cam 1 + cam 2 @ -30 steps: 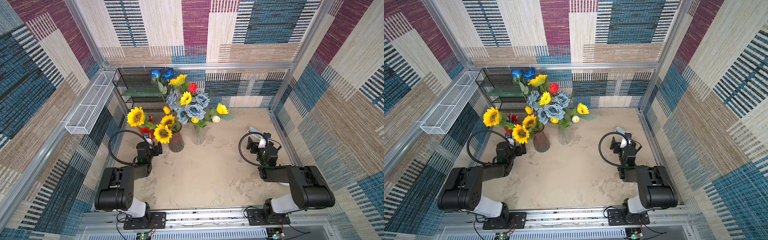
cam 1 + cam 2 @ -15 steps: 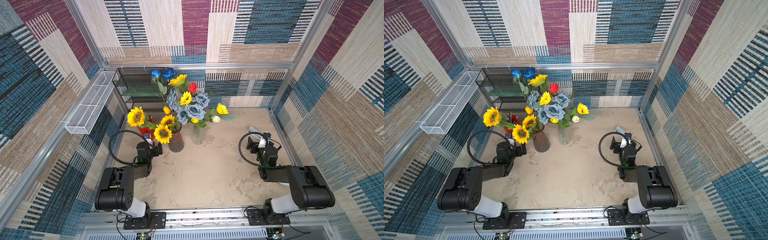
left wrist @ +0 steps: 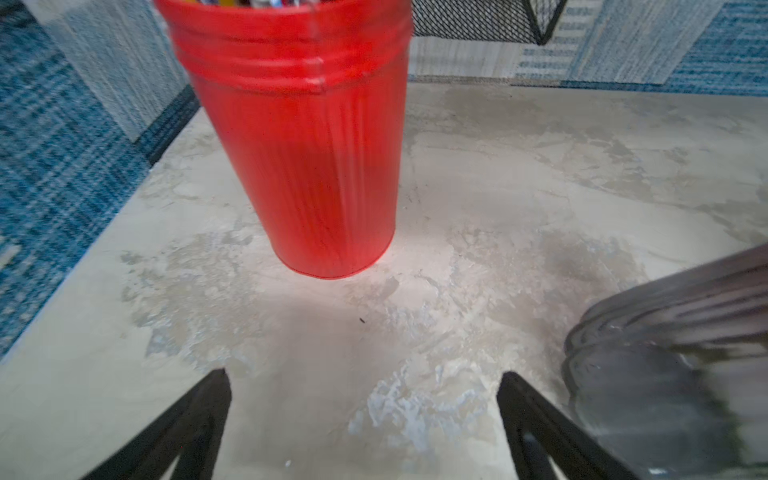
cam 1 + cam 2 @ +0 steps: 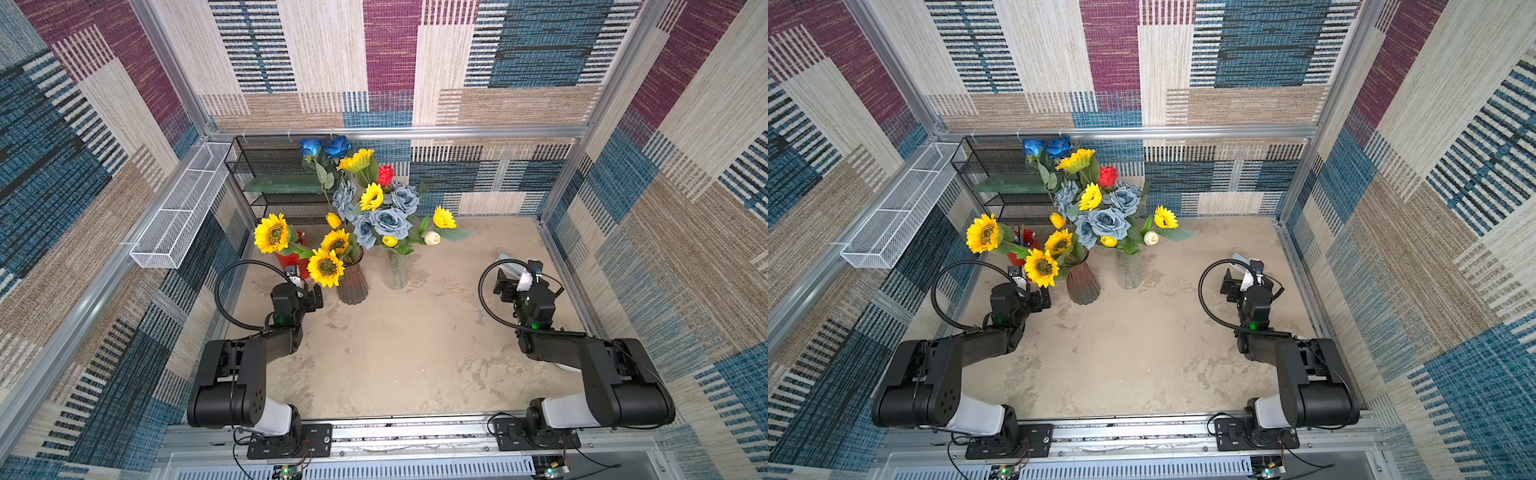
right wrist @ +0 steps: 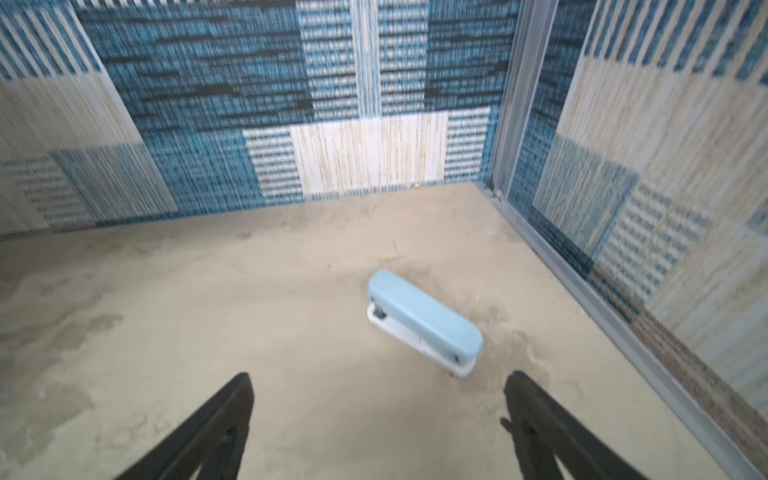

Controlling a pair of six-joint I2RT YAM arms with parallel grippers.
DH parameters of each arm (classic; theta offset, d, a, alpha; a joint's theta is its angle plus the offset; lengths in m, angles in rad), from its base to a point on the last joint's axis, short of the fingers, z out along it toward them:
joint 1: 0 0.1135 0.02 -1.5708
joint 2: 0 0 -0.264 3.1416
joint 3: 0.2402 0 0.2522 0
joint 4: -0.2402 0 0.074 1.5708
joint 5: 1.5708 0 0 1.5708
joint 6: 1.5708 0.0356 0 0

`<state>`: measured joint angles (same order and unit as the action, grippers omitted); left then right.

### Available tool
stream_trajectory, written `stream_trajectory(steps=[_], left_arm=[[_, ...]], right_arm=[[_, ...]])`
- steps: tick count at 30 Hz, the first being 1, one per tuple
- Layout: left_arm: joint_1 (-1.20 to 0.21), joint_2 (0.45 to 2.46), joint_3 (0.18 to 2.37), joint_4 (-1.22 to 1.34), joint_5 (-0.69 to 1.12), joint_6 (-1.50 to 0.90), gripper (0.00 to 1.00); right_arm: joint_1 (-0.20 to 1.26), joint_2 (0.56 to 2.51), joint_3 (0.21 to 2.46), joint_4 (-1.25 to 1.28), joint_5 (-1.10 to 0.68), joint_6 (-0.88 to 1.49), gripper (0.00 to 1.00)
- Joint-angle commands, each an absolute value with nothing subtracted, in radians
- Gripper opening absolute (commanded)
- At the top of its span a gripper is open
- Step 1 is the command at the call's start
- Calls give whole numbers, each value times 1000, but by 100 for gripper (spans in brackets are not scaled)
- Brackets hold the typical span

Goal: Pick out yellow flowers from the vase
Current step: Pick up the flower from the vase.

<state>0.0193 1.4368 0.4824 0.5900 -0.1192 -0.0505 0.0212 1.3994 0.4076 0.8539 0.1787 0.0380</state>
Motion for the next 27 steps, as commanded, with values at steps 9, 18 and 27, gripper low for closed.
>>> stream_trajectory(steps=[9,18,27], left_arm=[[-19,1034,513,19,-619,-439,99],[-141,624,511,-353,-567,-603,100],[-198,393,554,-422,-331,-481,99]], right_arm=[[168,1403,735,297,542,135,96],[344,1439,912,92,547,152,96],[453,1427,954,8,582,137,96]])
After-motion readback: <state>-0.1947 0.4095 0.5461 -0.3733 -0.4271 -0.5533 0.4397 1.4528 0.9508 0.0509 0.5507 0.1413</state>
